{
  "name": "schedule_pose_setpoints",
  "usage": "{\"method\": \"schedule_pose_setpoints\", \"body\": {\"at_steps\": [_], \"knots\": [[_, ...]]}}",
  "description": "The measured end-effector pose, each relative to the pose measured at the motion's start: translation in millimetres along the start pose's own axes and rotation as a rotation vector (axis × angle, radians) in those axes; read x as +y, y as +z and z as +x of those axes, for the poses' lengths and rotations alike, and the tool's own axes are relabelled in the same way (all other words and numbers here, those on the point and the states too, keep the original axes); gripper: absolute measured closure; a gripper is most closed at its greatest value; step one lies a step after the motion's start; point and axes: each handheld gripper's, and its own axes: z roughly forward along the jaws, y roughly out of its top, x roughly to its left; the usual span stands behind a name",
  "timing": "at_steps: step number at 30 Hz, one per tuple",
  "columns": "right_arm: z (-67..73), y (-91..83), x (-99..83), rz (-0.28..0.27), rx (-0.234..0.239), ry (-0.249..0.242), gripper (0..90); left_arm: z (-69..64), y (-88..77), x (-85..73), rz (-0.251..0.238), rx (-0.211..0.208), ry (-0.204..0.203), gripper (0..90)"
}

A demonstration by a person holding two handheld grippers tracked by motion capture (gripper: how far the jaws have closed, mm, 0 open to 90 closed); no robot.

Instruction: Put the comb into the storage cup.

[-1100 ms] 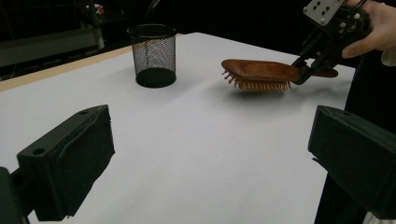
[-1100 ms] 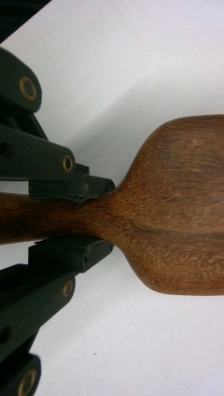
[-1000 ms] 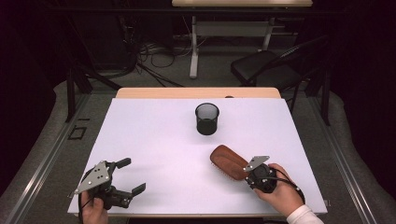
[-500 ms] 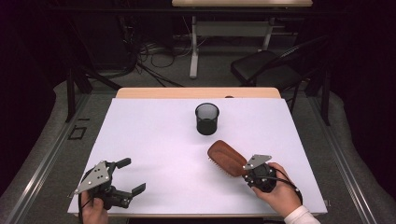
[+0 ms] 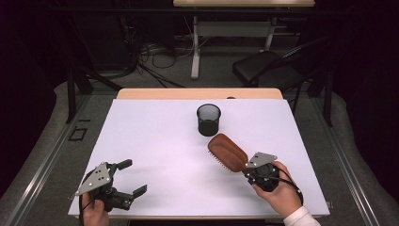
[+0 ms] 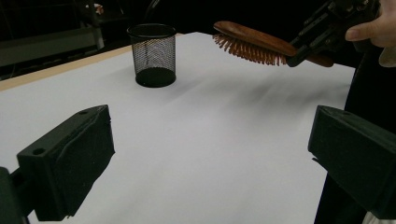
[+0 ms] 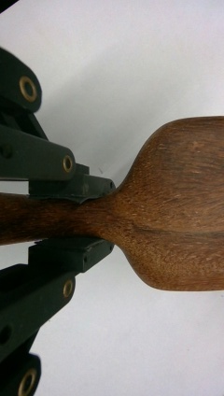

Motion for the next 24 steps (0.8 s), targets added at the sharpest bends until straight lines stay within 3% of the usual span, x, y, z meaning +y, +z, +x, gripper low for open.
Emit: {"method": "schedule_pose_setpoints", "body": {"at_steps": [24], "knots": [[6.9,-5.5,24.8,-0.152,-0.049,0.002,73.1,0.6,0.8,-0.3,0.002,-0.002,-0.003,0.2]]}}
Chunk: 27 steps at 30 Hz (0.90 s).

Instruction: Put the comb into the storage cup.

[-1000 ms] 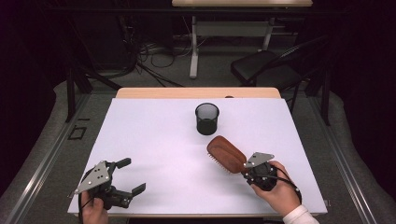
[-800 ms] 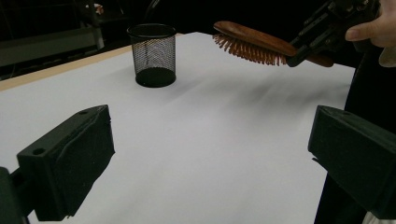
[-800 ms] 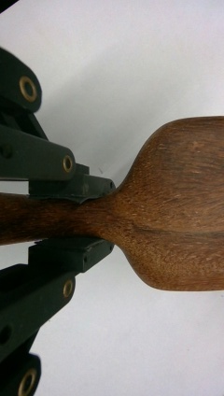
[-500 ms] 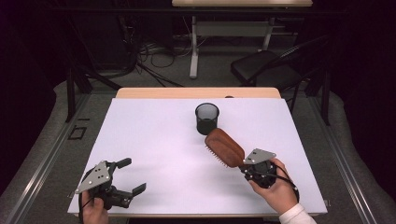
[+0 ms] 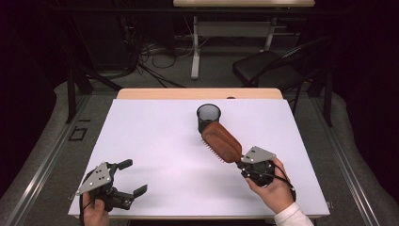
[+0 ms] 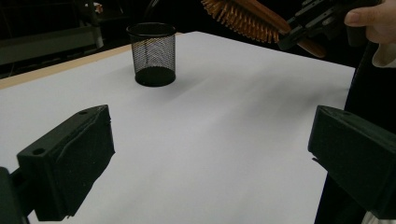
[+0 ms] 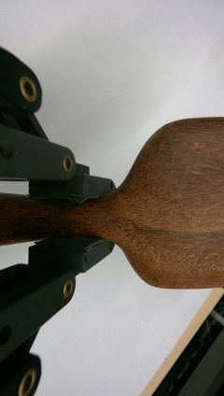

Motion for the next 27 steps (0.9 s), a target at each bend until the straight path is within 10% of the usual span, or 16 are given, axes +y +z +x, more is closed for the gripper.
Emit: {"method": "schedule_pose_setpoints", "body": {"at_steps": [27], "knots": [[6.6,24.7,36.5,-0.191,-0.027,0.075,73.1,0.8,0.6,-0.7,0.001,0.001,-0.006,0.3]]}}
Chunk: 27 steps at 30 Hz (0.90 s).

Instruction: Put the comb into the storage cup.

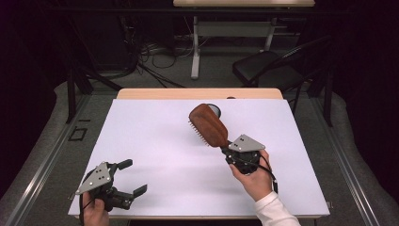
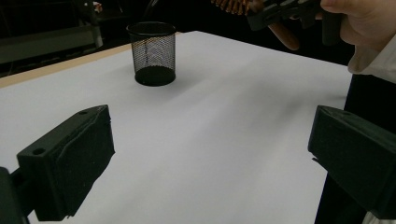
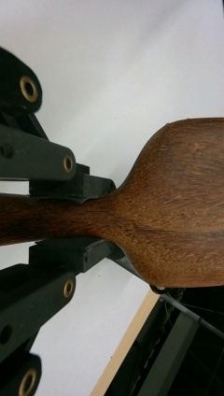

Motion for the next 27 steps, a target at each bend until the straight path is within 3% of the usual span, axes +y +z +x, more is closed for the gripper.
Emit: {"method": "schedule_pose_setpoints", "body": {"at_steps": [5,11,20,27], "knots": [[-3.1,0.5,2.1,-0.044,-0.015,0.023,73.1,1.3,0.4,-0.3,0.003,-0.006,-0.005,0.2],[-3.5,1.3,0.8,-0.081,-0.046,0.017,73.1,1.4,4.1,0.3,0.007,-0.008,-0.02,0.3],[6.2,8.0,-12.7,-0.109,-0.076,0.003,73.1,0.2,13.0,4.4,-0.001,-0.019,-0.061,0.2],[8.7,6.6,-15.2,-0.132,-0.078,0.02,73.0,5.9,19.0,6.8,-0.001,-0.037,-0.155,0.2]]}}
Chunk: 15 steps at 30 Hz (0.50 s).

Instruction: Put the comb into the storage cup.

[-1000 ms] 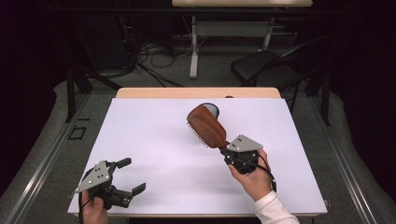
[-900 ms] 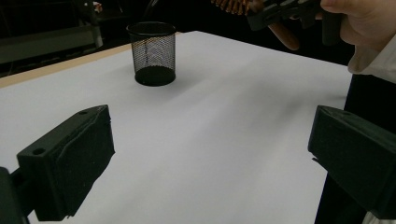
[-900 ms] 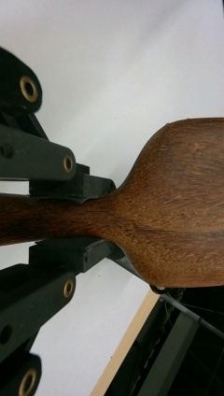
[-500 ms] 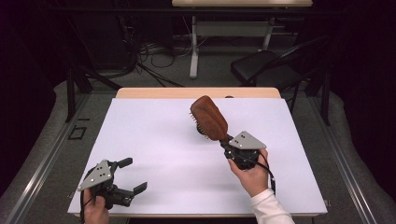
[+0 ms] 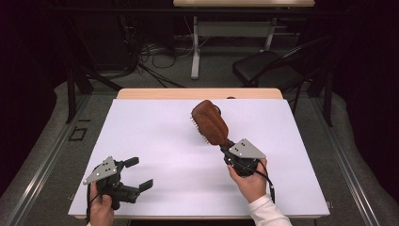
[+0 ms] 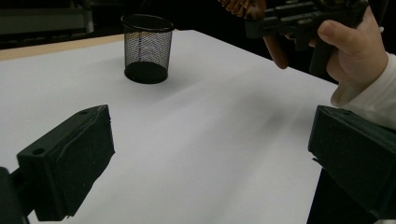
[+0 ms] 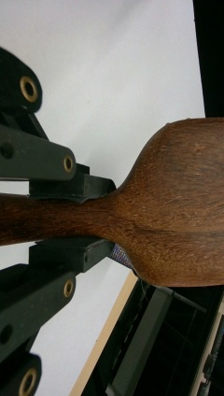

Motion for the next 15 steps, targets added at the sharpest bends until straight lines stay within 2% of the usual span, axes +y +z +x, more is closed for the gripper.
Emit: {"method": "schedule_pose_setpoints", "body": {"at_steps": [3,9,12,15], "knots": [[0.8,-0.8,-0.2,-0.007,-0.003,-0.005,73.1,1.4,2.5,4.2,-0.011,0.015,-0.032,0.2],[-0.7,-2.6,-1.2,-0.016,-0.01,-0.002,73.1,4.7,12.2,12.8,0.014,0.064,-0.074,0.2],[-1.2,-3.2,-1.4,-0.017,-0.012,0.002,73.1,5.1,16.1,17.2,0.027,0.087,-0.08,0.2],[-2.3,-3.8,-1.4,-0.023,-0.013,0.001,73.1,4.8,18.5,22.0,0.024,0.092,-0.089,0.2]]}}
